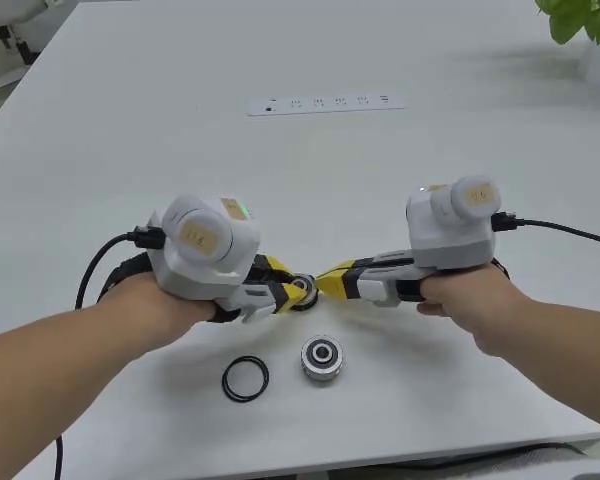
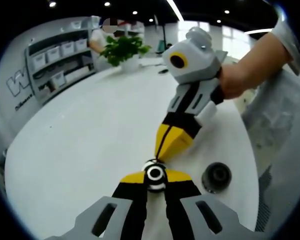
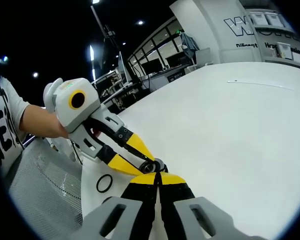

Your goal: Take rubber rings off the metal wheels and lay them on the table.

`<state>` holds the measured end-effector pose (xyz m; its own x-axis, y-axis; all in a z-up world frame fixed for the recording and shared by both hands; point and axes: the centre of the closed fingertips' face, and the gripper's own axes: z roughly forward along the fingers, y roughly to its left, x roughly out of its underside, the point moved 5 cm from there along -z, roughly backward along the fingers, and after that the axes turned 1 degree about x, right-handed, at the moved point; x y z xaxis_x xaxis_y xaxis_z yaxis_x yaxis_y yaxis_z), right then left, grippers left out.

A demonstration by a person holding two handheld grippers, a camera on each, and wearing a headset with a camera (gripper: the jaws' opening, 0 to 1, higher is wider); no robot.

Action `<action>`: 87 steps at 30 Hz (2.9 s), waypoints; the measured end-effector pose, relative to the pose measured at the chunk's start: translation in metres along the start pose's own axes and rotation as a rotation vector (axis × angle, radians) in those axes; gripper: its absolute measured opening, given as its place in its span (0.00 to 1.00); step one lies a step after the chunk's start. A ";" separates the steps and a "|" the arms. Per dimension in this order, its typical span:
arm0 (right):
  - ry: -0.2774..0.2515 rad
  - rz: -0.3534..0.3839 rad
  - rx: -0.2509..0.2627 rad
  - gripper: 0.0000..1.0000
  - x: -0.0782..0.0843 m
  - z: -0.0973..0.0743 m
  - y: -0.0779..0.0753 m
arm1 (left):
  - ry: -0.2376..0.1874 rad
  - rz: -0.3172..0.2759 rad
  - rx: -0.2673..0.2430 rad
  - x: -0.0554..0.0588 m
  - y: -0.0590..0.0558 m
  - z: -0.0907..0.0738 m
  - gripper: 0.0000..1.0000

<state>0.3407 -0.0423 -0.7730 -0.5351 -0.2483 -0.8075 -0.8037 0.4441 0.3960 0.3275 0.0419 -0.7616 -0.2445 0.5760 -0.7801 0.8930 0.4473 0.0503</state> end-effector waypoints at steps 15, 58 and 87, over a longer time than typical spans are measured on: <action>0.001 -0.001 -0.010 0.00 -0.001 -0.001 0.002 | 0.003 -0.002 -0.001 0.001 0.003 0.002 0.13; -0.002 -0.039 -0.051 0.00 -0.007 0.004 0.011 | 0.003 0.001 0.000 0.002 0.003 0.003 0.12; -0.027 -0.008 -0.040 0.00 -0.009 -0.001 0.015 | -0.005 -0.020 0.000 0.002 0.002 0.002 0.13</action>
<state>0.3333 -0.0345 -0.7597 -0.5216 -0.2283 -0.8221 -0.8183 0.4068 0.4062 0.3297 0.0421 -0.7645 -0.2602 0.5638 -0.7838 0.8882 0.4582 0.0347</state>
